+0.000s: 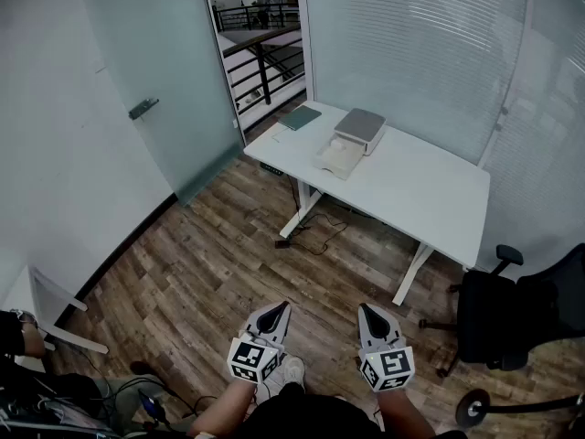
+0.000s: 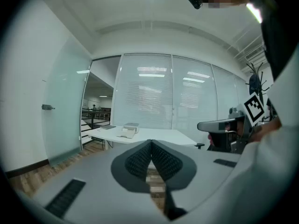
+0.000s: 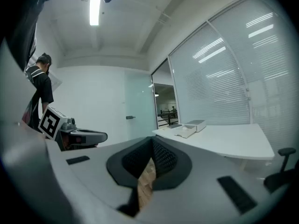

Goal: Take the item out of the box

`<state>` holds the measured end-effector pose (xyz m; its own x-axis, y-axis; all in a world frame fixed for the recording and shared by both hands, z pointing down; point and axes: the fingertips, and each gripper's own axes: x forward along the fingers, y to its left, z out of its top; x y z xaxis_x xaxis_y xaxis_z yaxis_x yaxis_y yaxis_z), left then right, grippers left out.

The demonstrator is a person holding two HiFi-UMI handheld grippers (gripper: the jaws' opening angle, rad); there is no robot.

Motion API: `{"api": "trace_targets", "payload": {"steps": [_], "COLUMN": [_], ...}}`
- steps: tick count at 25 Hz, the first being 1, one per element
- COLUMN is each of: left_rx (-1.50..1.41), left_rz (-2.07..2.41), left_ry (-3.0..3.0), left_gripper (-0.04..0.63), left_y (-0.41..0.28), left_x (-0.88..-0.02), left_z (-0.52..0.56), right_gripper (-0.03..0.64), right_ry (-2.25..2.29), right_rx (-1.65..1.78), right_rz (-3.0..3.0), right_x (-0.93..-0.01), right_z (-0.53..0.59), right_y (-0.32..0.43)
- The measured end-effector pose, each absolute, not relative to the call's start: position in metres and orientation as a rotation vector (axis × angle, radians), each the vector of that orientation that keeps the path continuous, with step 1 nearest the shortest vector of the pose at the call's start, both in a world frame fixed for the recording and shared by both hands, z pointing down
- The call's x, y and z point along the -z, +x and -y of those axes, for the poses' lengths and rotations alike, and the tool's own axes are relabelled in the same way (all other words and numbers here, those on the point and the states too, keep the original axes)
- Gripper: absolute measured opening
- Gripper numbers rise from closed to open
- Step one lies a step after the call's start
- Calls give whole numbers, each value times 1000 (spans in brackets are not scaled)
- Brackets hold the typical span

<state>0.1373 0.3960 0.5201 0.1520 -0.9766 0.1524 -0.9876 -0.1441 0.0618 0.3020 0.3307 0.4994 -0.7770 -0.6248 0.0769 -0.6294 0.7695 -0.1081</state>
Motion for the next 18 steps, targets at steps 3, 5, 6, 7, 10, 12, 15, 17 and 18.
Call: {"api": "trace_targets", "payload": {"steps": [3, 5, 6, 7, 10, 12, 15, 17, 18], "left_rx": [-128, -127, -129, -134, -143, -143, -139, -141, -141], "left_rz": [1943, 1943, 1944, 1943, 1937, 1930, 1920, 1915, 1914], "left_ry": [2281, 2284, 2286, 2288, 2284, 2276, 2274, 2280, 2283], "left_gripper": [12, 11, 11, 12, 11, 12, 11, 12, 11], "left_y": [152, 153, 153, 152, 148, 147, 142, 131, 124], "left_x": [-520, -518, -517, -516, -517, -521, -527, -526, -524], "left_z": [-406, -407, -406, -406, -407, -408, -404, -397, -393], "right_gripper": [3, 3, 3, 3, 3, 5, 6, 6, 6], "right_ry": [1030, 1027, 1026, 1025, 1024, 1028, 1024, 1022, 1025], "right_rx": [-201, -196, -191, -191, -201, -200, -212, -198, -187], "right_rz": [2925, 2928, 2928, 2927, 2926, 2933, 2952, 2963, 2966], "right_x": [-499, -498, -498, -498, -499, -496, -495, -489, -485], "right_z": [-340, -341, -340, -340, -338, -336, -328, -318, -314], "right_y": [307, 307, 306, 305, 299, 296, 285, 269, 261]}}
